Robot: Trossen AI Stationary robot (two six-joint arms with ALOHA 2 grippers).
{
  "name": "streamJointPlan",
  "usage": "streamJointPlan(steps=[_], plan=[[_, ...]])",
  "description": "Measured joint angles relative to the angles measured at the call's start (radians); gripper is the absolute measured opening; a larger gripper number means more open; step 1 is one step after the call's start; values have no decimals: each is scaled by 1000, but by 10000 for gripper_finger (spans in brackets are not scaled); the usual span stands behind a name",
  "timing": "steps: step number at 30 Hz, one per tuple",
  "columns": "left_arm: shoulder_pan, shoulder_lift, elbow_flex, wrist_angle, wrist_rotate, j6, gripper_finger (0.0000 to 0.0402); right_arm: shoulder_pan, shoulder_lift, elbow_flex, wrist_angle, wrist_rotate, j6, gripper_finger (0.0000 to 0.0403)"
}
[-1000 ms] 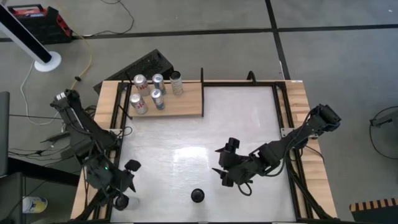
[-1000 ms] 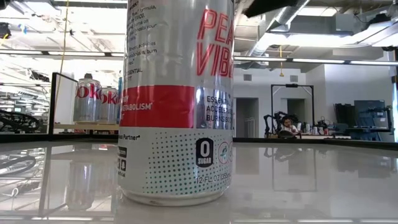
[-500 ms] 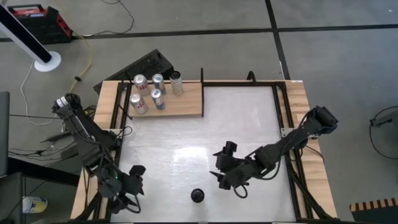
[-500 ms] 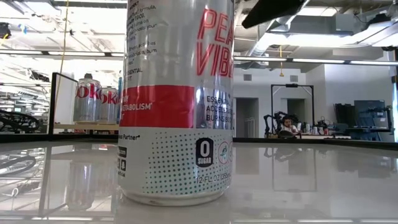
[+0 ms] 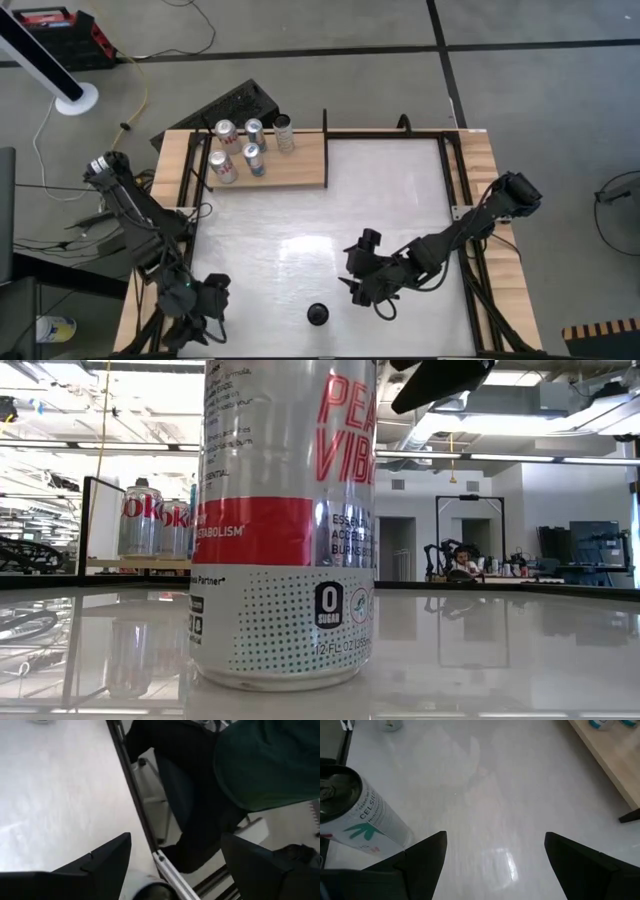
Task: Place canned beverage on shelf
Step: Move the white and yellow soda can to the center of the table
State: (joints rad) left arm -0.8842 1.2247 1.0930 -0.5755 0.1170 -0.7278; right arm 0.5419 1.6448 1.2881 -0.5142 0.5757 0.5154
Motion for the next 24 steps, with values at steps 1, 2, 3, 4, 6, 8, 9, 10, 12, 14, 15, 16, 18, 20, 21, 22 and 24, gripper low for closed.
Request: streamJointPlan(steps=[1,2,3,4,6,8,9,10,12,14,15,16,18,20,21,22,24], plan=[[-10,11,29,-38,-12,-1,292,-1,0,0,-2,0,0,360],[-21,25,61,-81,-24,-1,293,-2,0,-1,-3,0,-1,360],[-31,42,97,-123,-38,-1,293,-4,0,-1,-2,0,-1,360],[-44,62,137,-167,-58,-1,293,-8,0,-1,-1,0,-4,360],[-74,105,214,-264,-111,-2,293,-8,0,-1,-2,0,-10,360],[-109,150,276,-358,-165,-6,293,-8,0,-1,-1,0,-16,360],[-128,174,298,-393,-181,-17,293,-8,0,-1,-1,0,-16,360],[-143,195,315,-422,-193,-32,293,-8,0,-1,-1,0,-17,360],[-168,231,334,-456,-200,-56,293,-8,0,-1,-2,0,-19,360],[-183,256,338,-457,-200,-71,293,-7,0,-1,-1,0,-19,360],[-186,268,338,-459,-198,-75,293,-6,0,-1,-1,0,-19,360],[-188,277,338,-464,-193,-76,293,-5,0,-1,-2,0,-19,360],[-188,293,338,-479,-190,-77,293,-5,0,-1,-1,0,-19,360],[-188,304,338,-503,-189,-78,293,-6,0,-1,-1,0,-19,360],[-188,311,338,-512,-188,-78,293,-6,0,-1,-1,0,-19,360],[-188,316,338,-518,-185,-78,293,-6,0,-1,-1,0,-19,360],[-191,326,338,-530,-182,-72,293,-8,0,-1,-1,0,-19,360]])
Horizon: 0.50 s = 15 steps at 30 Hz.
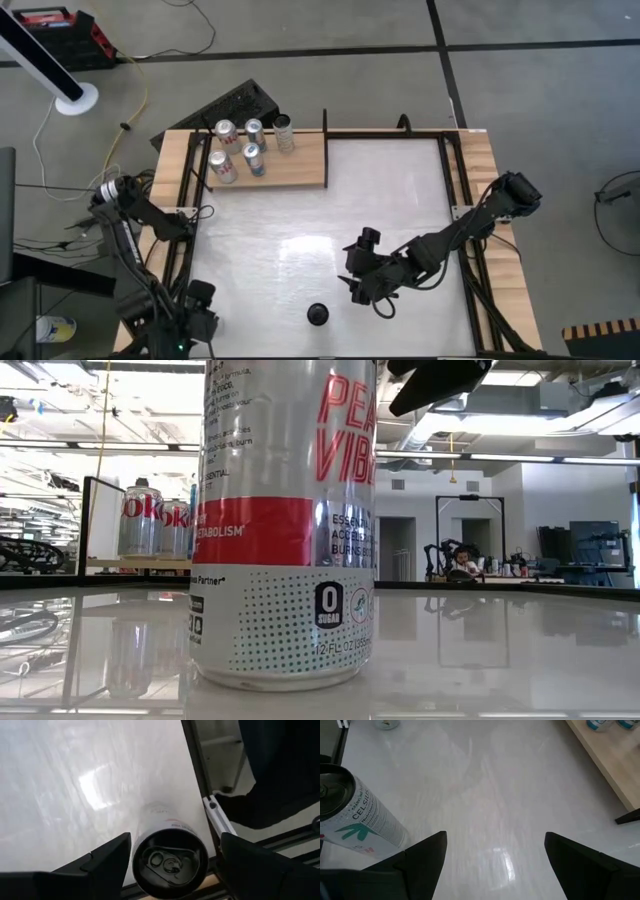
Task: Place canned beverage on shelf
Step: Move the white and yellow soda can to the center of the table
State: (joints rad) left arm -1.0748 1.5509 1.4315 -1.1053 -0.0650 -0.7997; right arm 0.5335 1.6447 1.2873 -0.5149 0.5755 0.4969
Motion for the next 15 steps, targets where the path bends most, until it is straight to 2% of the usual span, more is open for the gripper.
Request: streamJointPlan(steps=[15], plan=[[-14,6,-3,-1,1,6,293,10,0,0,0,0,1,360]])
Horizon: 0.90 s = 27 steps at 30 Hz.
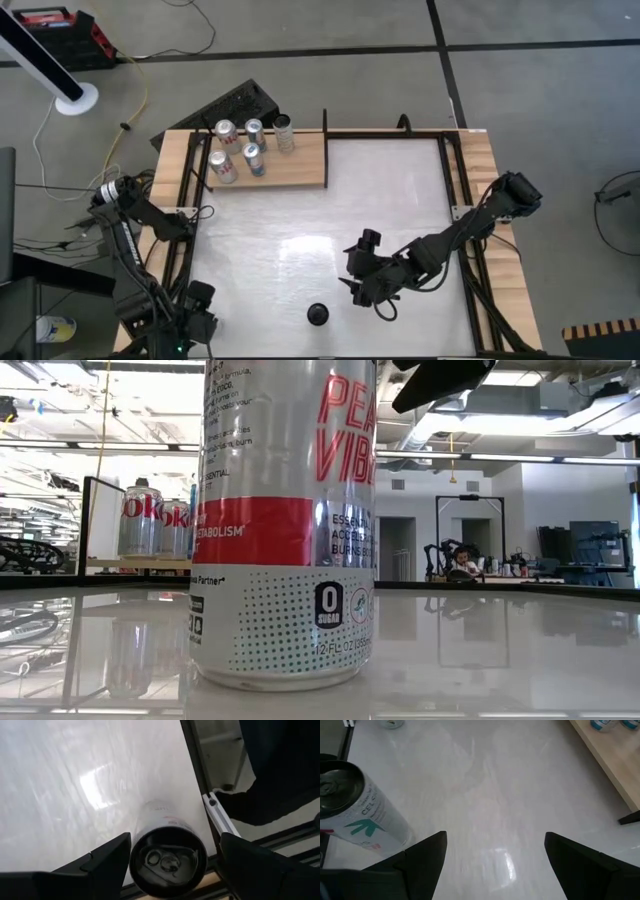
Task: Place canned beverage on shelf
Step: Move the white and yellow soda can to the center of the table
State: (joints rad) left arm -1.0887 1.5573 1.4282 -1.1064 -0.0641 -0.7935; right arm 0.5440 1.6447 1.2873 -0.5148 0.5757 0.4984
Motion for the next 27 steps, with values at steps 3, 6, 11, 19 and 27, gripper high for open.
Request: streamJointPlan(steps=[3,6,11,19,27], plan=[[-9,0,-25,2,-4,-1,293,0,0,0,0,0,3,360],[-13,0,-46,-4,0,-20,293,-1,0,0,0,0,2,360],[-13,0,-69,0,17,-32,293,-2,0,0,3,0,2,360],[-12,0,-72,1,16,-14,293,-2,0,0,8,0,1,360],[1,-2,-72,-2,22,49,247,-2,0,0,8,1,-1,360]])
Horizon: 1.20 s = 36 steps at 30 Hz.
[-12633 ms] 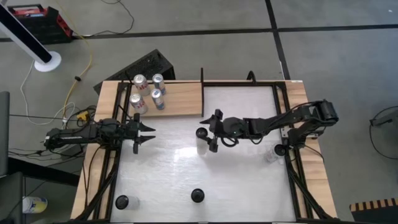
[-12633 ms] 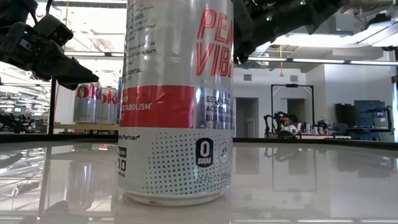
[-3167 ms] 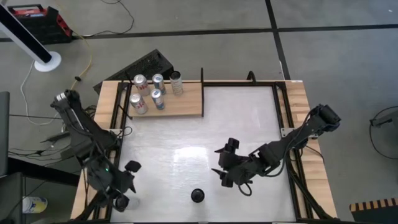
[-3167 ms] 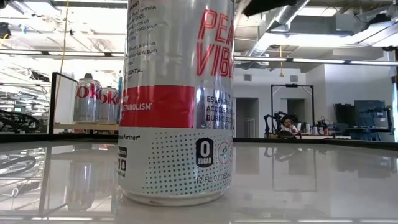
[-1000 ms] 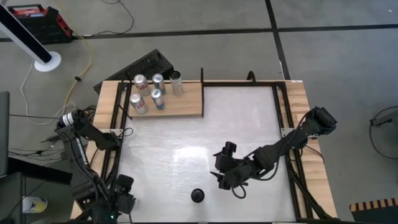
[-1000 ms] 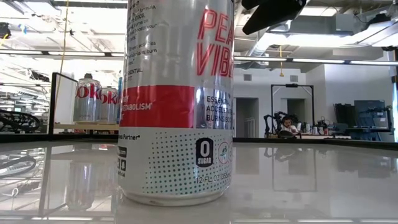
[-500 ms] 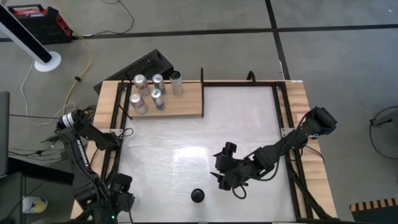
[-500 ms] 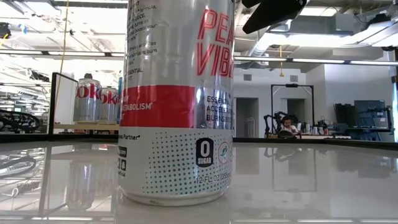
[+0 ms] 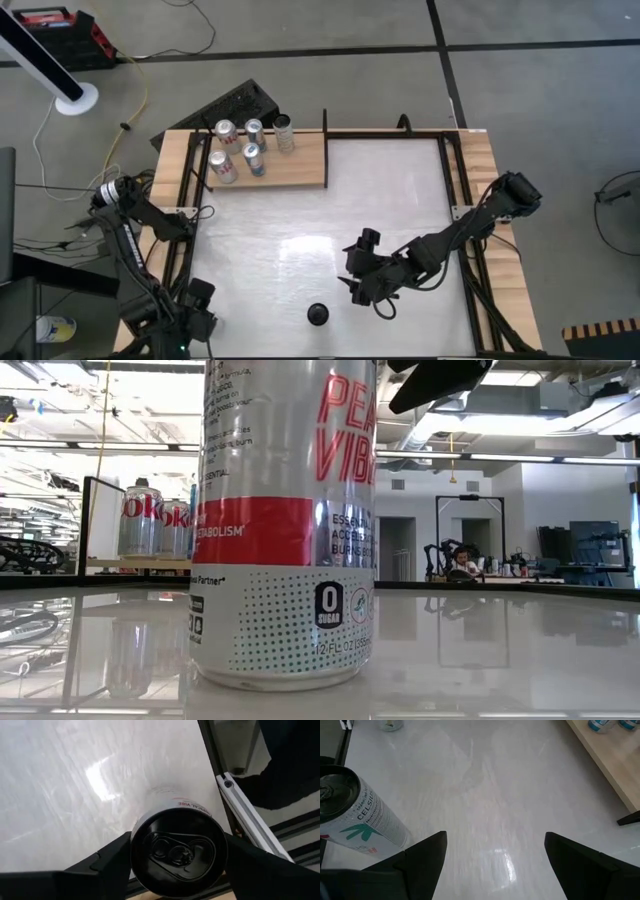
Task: Place canned beverage on shelf
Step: Move the white and yellow soda can to the center of the table
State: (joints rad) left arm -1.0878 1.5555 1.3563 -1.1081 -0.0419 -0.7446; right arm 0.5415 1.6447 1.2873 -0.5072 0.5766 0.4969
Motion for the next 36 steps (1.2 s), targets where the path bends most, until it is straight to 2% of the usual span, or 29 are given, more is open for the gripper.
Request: streamJointPlan(steps=[7,14,19,24,36], plan=[[49,2,33,-43,2,115,240,-7,0,0,-1,0,0,360],[192,-10,65,-211,-74,365,240,-36,0,0,-1,0,0,360],[336,-40,67,-200,-112,616,240,-64,0,0,-7,0,0,360],[522,-76,67,-199,-115,790,240,-93,0,0,-11,0,-29,360],[925,-100,34,-119,4,1155,240,-188,0,0,-5,0,-107,360]])
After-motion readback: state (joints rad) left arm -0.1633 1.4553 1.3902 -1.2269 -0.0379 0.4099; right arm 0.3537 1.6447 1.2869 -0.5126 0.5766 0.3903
